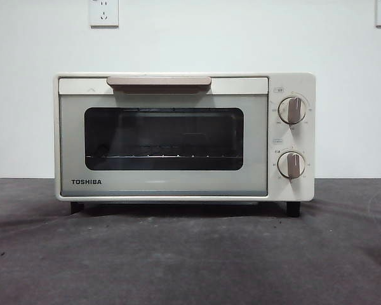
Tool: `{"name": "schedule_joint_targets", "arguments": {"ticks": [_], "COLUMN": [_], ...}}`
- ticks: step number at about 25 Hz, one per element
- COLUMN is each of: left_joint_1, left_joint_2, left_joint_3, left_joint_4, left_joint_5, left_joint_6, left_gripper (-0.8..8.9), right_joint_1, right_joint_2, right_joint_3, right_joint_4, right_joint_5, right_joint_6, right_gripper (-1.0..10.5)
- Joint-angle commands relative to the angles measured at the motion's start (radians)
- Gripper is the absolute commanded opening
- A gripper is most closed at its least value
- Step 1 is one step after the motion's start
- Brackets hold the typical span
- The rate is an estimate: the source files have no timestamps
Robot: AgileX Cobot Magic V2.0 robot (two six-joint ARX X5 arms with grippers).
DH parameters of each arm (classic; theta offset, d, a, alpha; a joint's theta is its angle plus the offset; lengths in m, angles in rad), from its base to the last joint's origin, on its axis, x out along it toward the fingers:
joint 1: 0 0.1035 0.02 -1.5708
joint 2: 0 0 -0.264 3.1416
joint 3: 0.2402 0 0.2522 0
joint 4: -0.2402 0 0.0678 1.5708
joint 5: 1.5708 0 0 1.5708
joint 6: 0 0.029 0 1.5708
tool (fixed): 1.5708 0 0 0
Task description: The left arm flap open the oven, the right arm pick bread and place it into oven, the left arm flap close the oven
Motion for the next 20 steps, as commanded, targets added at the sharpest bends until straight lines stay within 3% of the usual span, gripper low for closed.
{"name": "schedule_joint_targets", "arguments": {"ticks": [1, 7, 10, 12, 17, 20], "left_joint_1": [-0.021, -0.052, -0.052, -0.052, -0.052, -0.052], "left_joint_2": [0.024, 0.003, -0.008, -0.012, -0.011, -0.011], "left_joint_3": [0.04, 0.04, 0.04, 0.04, 0.04, 0.04], "left_joint_4": [-0.02, -0.018, -0.019, -0.019, -0.019, -0.017], "left_joint_5": [0.072, 0.089, 0.09, 0.09, 0.089, 0.089], "left_joint_6": [0.111, 0.124, 0.13, 0.136, 0.136, 0.136], "left_gripper": [0.19, 0.31, 0.45, 1.18, 4.57, 5.06], "right_joint_1": [0.023, 0.064, 0.069, 0.069, 0.069, 0.069], "right_joint_2": [0.025, 0.028, 0.028, 0.028, 0.028, 0.028], "right_joint_3": [0.027, 0.029, 0.029, 0.029, 0.029, 0.029], "right_joint_4": [-0.028, -0.091, -0.106, -0.106, -0.106, -0.108], "right_joint_5": [-0.02, -0.04, -0.04, -0.04, -0.04, -0.04], "right_joint_6": [-0.082, -0.097, -0.097, -0.096, -0.095, -0.095], "right_gripper": [0.1, 0.3, 1.7, 2.8, 4.6, 4.8]}}
